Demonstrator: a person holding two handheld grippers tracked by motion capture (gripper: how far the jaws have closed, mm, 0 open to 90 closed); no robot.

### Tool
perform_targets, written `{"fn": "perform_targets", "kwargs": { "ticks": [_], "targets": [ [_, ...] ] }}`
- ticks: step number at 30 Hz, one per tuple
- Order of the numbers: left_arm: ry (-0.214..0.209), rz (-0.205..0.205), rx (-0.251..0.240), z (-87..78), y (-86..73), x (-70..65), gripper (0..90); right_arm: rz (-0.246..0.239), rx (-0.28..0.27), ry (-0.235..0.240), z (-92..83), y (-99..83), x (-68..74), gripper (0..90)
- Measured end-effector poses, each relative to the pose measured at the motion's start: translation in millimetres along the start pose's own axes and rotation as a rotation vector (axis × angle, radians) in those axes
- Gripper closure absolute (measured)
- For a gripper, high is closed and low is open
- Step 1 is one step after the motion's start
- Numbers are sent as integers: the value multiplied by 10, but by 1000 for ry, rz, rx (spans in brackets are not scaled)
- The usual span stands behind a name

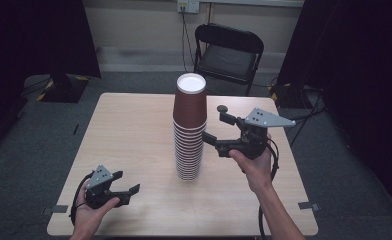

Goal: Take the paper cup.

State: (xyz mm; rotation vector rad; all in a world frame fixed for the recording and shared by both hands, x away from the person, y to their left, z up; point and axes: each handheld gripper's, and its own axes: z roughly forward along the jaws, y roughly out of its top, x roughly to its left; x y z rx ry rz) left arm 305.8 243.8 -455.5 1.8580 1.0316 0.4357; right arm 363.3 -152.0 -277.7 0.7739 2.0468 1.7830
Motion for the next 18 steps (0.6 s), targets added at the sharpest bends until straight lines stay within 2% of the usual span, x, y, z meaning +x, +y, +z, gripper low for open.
{"fn": "perform_targets", "kwargs": {
  "ticks": [11,15,18],
  "targets": [
    [-3,-3,1,5,0,3,176,-29,-13,23,225,317,-3,133],
    [-4,-3,1,7,-1,2,176,-31,-23,13,315,386,13,132],
    [-5,-2,3,9,-1,-1,176,-28,-27,23,387,422,1,132]
  ]
}}
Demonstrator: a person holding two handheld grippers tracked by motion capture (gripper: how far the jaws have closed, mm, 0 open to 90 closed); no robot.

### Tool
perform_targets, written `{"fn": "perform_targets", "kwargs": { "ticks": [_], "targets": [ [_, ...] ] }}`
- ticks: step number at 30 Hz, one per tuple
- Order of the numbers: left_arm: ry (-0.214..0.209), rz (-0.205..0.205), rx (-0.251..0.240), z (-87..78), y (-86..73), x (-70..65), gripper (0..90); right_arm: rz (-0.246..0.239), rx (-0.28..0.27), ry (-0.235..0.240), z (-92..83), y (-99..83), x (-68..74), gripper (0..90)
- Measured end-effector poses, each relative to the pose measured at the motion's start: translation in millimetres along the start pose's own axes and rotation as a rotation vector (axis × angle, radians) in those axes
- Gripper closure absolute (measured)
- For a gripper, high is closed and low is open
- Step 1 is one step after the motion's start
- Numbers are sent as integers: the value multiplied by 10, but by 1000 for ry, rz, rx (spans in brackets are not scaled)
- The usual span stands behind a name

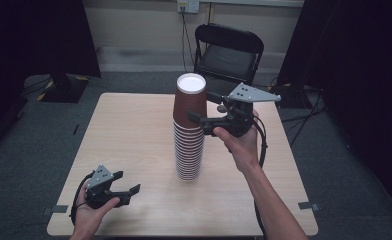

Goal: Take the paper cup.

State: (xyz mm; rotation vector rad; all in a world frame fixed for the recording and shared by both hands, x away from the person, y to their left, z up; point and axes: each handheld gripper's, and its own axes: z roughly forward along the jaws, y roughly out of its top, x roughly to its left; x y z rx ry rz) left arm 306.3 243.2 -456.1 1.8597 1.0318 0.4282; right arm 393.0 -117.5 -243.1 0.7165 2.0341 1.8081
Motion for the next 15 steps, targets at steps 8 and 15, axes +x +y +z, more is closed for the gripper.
{"fn": "perform_targets", "kwargs": {
  "ticks": [8,15],
  "targets": [
    [-5,2,-3,-4,2,-2,176,-17,21,-6,188,22,-36,129],
    [-8,16,4,16,-5,-29,171,-17,44,6,325,-21,-60,112]
  ]
}}
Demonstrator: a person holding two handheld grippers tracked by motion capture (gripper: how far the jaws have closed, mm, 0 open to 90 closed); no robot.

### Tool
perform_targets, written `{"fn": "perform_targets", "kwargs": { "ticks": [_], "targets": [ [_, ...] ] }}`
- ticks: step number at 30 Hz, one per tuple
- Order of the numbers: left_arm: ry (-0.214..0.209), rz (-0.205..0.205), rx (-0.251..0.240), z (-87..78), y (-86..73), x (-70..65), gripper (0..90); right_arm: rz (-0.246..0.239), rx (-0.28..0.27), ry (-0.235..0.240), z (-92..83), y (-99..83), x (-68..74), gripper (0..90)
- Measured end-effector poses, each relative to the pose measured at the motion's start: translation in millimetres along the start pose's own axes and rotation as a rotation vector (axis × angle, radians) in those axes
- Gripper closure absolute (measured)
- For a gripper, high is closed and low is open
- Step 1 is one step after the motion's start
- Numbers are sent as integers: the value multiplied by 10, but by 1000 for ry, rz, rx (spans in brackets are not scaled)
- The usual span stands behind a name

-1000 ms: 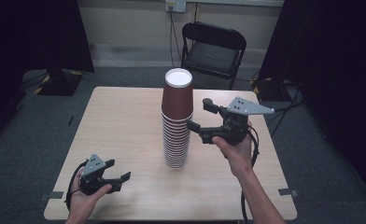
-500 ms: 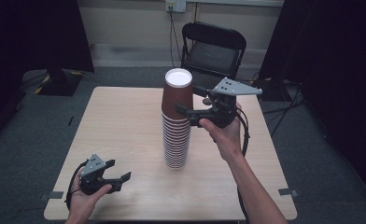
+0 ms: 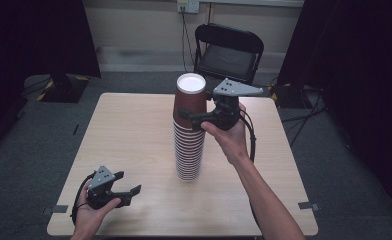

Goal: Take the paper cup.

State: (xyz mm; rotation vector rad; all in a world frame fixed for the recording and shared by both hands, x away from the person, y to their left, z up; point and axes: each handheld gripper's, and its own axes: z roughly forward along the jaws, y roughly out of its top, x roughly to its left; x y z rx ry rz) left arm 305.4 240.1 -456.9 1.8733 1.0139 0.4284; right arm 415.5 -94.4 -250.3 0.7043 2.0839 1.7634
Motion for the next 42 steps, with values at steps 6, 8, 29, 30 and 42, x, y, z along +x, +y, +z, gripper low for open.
{"fn": "perform_targets", "kwargs": {
  "ticks": [6,8,29,30,42],
  "targets": [
    [-27,-37,-20,-1,3,-5,171,-1,17,4,99,-2,-7,115],
    [-46,-72,-13,14,-8,13,172,1,22,2,120,1,-6,116],
    [-11,-20,-19,-15,9,32,178,-26,40,-27,161,7,27,126],
    [-10,-20,-18,-16,10,29,178,-27,40,-26,164,8,26,126],
    [-13,-20,-17,-2,16,37,178,-38,15,-27,131,116,38,131]
  ]
}}
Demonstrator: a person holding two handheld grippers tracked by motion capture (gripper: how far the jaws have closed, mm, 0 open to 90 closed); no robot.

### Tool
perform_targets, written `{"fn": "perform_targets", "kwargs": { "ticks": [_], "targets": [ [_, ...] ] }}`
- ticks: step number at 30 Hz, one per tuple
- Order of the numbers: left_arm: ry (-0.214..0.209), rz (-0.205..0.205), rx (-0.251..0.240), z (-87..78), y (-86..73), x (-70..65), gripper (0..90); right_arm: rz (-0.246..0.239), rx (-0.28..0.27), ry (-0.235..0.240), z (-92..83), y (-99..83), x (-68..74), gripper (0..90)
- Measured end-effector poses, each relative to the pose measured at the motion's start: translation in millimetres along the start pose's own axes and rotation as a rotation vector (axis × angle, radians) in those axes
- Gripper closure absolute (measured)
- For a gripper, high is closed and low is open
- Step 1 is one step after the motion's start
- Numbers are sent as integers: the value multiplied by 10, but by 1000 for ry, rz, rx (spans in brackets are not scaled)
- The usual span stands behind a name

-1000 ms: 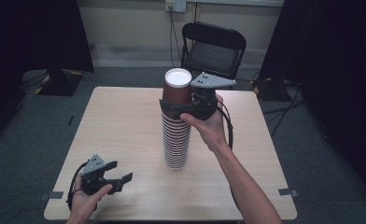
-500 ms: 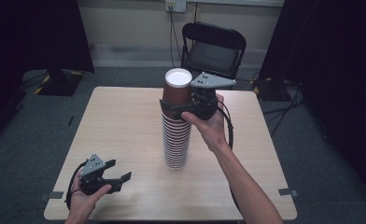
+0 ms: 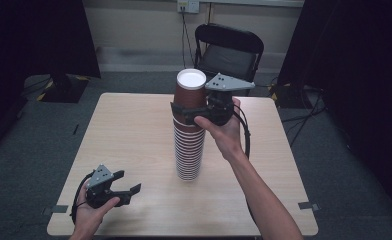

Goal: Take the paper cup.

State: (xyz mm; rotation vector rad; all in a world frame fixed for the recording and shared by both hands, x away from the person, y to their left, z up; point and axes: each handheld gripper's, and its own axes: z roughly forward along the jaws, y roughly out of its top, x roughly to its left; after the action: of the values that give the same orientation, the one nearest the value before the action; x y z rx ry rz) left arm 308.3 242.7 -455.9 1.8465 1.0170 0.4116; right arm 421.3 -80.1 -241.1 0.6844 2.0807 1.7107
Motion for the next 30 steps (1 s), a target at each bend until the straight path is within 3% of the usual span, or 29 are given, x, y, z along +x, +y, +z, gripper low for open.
{"fn": "perform_targets", "kwargs": {
  "ticks": [15,22,30],
  "targets": [
    [-4,9,1,22,9,-16,178,11,-51,17,-113,256,-15,139],
    [10,3,4,15,7,-10,176,28,-117,3,-196,326,-5,142],
    [14,9,9,29,6,-13,175,18,-145,3,-293,448,19,147]
  ]
}}
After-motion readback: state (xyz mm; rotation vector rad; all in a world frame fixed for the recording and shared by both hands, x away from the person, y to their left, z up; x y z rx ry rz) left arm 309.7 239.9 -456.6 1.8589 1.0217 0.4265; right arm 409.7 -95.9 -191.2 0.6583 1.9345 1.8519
